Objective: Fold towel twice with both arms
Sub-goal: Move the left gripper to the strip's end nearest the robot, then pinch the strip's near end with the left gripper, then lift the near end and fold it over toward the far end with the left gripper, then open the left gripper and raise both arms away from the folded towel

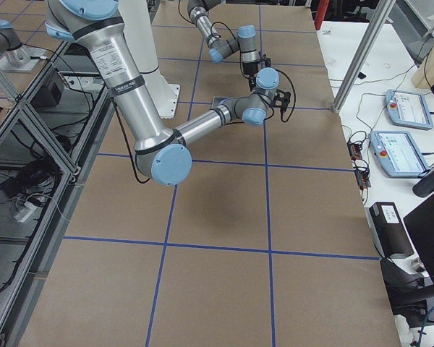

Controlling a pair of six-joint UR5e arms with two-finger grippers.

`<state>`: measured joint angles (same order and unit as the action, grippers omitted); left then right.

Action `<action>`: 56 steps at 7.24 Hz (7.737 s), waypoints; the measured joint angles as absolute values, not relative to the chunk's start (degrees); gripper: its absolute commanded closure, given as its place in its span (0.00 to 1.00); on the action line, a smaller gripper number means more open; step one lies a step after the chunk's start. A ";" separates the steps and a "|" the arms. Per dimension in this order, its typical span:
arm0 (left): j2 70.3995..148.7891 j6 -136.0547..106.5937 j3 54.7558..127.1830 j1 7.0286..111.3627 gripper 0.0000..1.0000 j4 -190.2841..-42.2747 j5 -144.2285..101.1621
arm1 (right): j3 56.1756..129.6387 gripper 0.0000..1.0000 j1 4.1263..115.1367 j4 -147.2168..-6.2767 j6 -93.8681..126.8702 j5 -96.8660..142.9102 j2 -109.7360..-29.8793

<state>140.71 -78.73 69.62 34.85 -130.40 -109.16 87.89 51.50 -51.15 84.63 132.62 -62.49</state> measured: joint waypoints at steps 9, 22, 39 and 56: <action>143.00 -75.57 59.89 39.29 0.01 -134.21 -109.16 | 87.89 0.00 51.50 -51.15 84.64 132.63 -62.49; 130.85 -116.02 84.34 31.87 0.01 -124.89 -105.36 | 88.03 0.00 51.93 -51.09 85.11 132.85 -62.05; 128.91 -115.33 83.35 24.41 1.00 -125.12 -100.96 | 87.92 0.00 52.38 -51.07 84.93 132.89 -62.14; 141.84 -118.57 64.35 36.90 1.00 -132.64 -101.25 | 87.98 0.00 52.99 -50.99 84.64 133.15 -62.60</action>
